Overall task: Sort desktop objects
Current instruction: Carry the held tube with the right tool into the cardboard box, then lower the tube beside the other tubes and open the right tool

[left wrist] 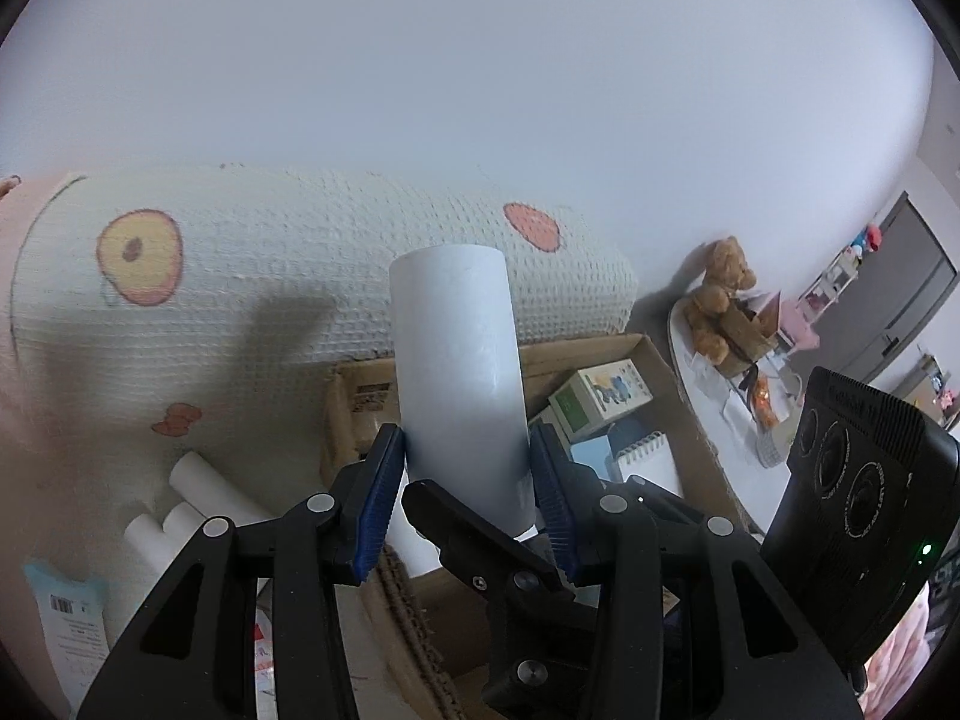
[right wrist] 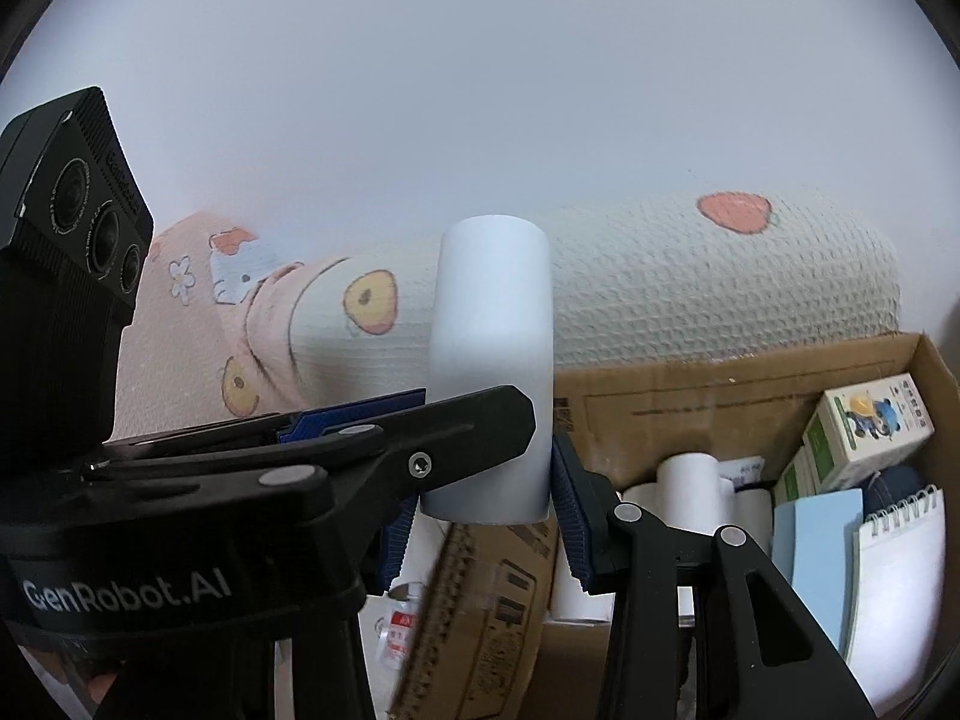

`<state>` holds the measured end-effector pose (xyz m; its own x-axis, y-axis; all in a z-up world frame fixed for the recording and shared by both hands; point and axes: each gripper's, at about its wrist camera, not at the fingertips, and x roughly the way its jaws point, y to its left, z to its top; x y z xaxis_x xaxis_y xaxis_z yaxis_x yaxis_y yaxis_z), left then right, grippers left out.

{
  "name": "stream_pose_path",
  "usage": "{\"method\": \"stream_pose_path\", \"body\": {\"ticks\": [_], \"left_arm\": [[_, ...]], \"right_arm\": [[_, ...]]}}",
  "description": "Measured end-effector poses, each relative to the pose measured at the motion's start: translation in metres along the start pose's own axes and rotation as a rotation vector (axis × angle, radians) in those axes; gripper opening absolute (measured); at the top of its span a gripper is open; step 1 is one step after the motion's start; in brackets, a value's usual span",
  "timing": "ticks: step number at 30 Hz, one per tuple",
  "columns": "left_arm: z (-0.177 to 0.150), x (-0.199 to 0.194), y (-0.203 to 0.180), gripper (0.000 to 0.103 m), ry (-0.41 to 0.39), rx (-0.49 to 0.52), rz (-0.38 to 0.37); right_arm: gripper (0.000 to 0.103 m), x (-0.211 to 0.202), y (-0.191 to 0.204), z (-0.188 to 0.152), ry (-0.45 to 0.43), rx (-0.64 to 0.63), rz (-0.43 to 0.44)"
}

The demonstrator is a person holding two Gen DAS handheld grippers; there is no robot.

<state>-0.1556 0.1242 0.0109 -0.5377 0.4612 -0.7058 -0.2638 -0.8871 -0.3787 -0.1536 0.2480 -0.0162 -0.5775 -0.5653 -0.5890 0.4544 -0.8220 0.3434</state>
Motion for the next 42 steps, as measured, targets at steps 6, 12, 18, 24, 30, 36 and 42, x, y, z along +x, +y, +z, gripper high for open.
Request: {"method": "stream_pose_path", "body": {"ticks": [6,12,18,24,30,36,42], "left_arm": [[0.001,0.03,-0.012,0.047,0.122,0.016,0.047],[0.0,0.054,-0.017,0.047,0.21,0.022,0.069],[-0.001,0.076,-0.02,0.047,0.28,0.02,0.077],[-0.002,0.088,-0.023,0.047,0.351,0.051,0.114],[-0.006,0.101,-0.014,0.047,0.424,-0.013,0.095],[-0.005,0.109,-0.009,0.047,0.455,-0.047,0.083],[-0.006,0.117,-0.017,0.047,0.48,-0.014,0.114]], "right_arm": [[0.039,0.008,-0.023,-0.006,0.077,0.043,0.014],[0.039,0.016,-0.045,-0.013,0.121,0.094,0.025],[0.039,0.023,-0.058,-0.021,0.168,0.116,0.012],[0.039,0.026,-0.063,-0.024,0.224,0.147,-0.003],[0.039,0.029,-0.078,-0.032,0.294,0.229,0.017],[0.039,0.029,-0.085,-0.037,0.317,0.257,0.007],[0.039,0.026,-0.088,-0.039,0.326,0.262,-0.024]]}}
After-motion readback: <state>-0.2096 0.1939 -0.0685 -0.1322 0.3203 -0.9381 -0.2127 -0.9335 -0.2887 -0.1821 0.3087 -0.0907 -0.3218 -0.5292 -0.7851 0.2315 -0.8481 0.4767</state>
